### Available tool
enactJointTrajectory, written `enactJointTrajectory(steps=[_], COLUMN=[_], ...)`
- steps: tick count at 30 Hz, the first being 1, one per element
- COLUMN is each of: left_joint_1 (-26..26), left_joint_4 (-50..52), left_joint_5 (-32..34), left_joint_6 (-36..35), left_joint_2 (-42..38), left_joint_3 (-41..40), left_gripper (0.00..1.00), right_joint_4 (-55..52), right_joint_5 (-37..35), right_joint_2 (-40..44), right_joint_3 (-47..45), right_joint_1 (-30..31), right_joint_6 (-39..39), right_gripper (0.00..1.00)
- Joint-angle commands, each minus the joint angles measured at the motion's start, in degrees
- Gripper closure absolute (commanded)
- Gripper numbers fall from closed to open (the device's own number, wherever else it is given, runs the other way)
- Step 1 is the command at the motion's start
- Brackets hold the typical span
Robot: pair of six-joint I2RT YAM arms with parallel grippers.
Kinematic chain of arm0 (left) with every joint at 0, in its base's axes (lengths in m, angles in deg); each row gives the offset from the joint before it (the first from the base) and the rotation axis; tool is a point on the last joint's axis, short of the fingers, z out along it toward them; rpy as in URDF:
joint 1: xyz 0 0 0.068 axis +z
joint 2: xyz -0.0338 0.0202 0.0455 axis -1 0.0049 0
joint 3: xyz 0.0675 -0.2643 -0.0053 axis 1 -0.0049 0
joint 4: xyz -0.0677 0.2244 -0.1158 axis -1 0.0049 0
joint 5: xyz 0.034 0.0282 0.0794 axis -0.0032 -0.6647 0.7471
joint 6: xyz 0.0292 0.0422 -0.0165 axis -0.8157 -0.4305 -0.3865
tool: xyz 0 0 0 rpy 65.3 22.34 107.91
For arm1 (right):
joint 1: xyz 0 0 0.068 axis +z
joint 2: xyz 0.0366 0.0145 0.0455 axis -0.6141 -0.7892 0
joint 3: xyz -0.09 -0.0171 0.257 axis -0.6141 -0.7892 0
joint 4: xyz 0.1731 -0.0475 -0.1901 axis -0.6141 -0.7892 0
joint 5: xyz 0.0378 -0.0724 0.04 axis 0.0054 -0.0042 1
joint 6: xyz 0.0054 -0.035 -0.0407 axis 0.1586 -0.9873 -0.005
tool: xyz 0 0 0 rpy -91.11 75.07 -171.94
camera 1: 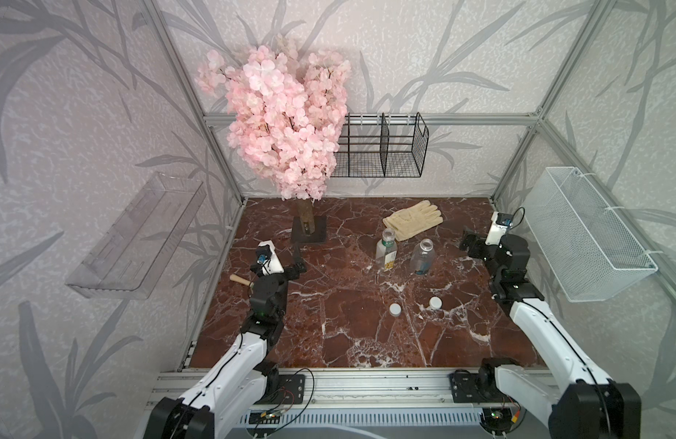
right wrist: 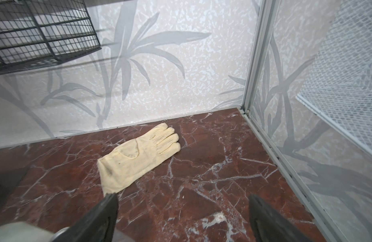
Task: Screw on the bottle caps
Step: Move the plastic bottle to the center of the board.
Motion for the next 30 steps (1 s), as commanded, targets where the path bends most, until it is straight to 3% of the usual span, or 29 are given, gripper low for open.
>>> enactJointTrajectory(steps=[1, 5, 11, 16, 25, 30], left_joint_1=[-4.2, -8.8, -12.9, -13.1, -13.1, -13.1], left_joint_4=[3.4, 1.8, 2.8, 2.4, 4.5, 3.8], left_joint_5=[-2.3, -9.1, -19.8, -21.8, -25.8, -26.8], left_joint_6=[1.7, -0.3, -5.4, -4.2, -2.2, -1.8], left_joint_2=[0.0, 4.1, 10.5, 12.3, 15.5, 15.5], left_joint_3=[0.2, 2.5, 7.5, 8.2, 10.2, 10.3], left_gripper=[0.0, 0.0, 0.0, 0.0, 0.0, 0.0], right_joint_4=[-17.8, -27.3, -40.5, -49.3, -54.9, -55.7], right_joint_5=[6.0, 7.9, 6.1, 5.1, 2.7, 2.8], right_joint_2=[2.1, 1.2, -7.9, -17.9, -31.1, -36.2], right_joint_3=[6.5, 15.9, 31.0, 41.7, 51.4, 55.3], right_joint_1=[1.5, 6.8, 19.4, 26.8, 31.7, 32.6], right_joint_6=[2.7, 1.7, -2.0, -3.7, -2.6, -2.0], right_gripper=[0.01, 0.01, 0.01, 0.01, 0.01, 0.14])
